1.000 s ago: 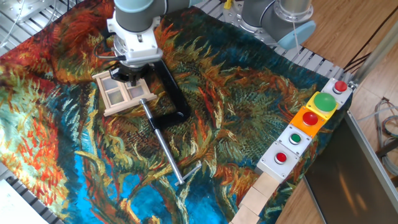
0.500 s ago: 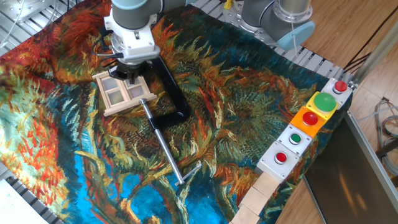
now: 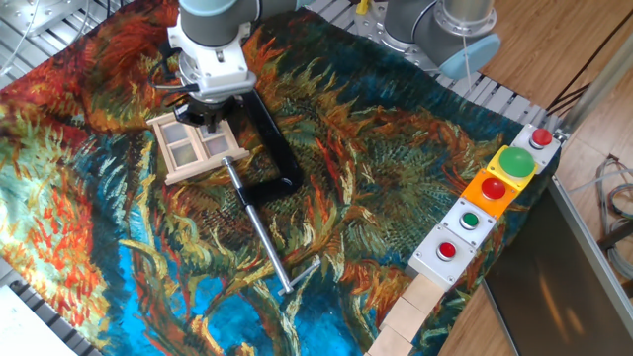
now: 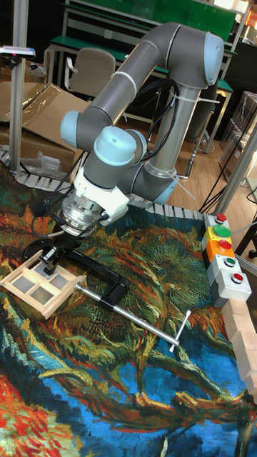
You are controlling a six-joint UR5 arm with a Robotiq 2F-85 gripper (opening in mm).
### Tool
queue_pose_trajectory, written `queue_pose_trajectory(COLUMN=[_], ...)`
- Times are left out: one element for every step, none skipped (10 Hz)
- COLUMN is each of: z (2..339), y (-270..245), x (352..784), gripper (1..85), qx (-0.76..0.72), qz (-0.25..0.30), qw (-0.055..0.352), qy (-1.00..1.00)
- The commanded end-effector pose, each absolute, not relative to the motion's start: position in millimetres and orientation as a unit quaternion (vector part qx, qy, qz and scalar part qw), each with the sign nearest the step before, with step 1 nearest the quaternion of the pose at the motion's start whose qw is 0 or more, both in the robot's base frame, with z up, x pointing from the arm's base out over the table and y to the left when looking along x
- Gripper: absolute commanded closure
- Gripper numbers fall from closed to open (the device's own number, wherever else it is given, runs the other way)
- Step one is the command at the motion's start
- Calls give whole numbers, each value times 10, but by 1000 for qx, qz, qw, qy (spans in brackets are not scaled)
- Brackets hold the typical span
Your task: Open a sliding window
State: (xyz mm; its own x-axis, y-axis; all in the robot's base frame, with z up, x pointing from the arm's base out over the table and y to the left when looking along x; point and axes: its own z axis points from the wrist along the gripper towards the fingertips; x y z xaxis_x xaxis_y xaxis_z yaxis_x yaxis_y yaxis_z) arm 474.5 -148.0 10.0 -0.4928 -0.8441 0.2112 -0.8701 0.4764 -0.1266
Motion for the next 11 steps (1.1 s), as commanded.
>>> queue_pose_trajectory(z=[79,80,70,59,50,50,54,64,66,61,63], y=[-1362,-1338,-1322,-1289,-1253,-1211,-1163,-1102,-1036,-957,-877], x=[4767,4785,4812,4845,4877,4911,4945,4977,4999,5019,5035], gripper=[337,337,333,330,327,327,327,327,327,327,327], qx=[494,494,496,497,499,499,500,499,498,498,496], qz=[106,102,101,100,98,98,98,100,99,97,93], qw=[53,53,52,51,51,50,49,48,44,40,37], qy=[-861,-862,-861,-860,-860,-859,-859,-859,-860,-861,-863])
